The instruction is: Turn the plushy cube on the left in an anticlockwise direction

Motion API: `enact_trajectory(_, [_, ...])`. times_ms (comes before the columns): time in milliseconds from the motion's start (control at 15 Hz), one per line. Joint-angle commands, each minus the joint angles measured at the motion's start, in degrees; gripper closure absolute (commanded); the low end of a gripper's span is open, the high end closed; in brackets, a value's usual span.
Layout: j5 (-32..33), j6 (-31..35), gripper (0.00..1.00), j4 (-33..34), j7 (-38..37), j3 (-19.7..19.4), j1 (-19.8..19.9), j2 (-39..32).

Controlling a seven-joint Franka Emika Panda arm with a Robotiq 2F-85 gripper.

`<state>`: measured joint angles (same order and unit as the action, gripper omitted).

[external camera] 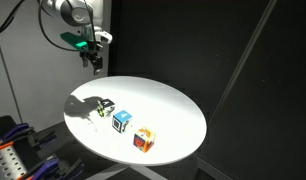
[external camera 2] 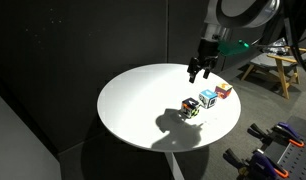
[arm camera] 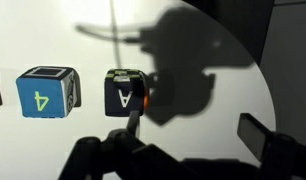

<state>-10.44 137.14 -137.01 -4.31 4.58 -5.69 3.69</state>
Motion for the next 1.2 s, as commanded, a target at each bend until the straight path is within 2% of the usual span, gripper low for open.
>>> enact_trajectory(0, [3.2,2.9,0.00,2.3,-0.1,-0.2,0.7,-3.5])
enact_trajectory(200, [5.6,4.8,0.00,3.2,-0.6,-0.6,1.1,-5.5])
enact_trajectory(533, [6.1,3.5,0.00,5.3,-0.6,-1.3,1.7,-8.7])
enact_trajectory(667, [4.9,4.6,0.00,3.7,-0.1,-1.1,1.5,-7.9])
enact_trajectory(1133, [4.9,4.5,0.00,4.2,-0.1,-1.2,1.5,-8.7])
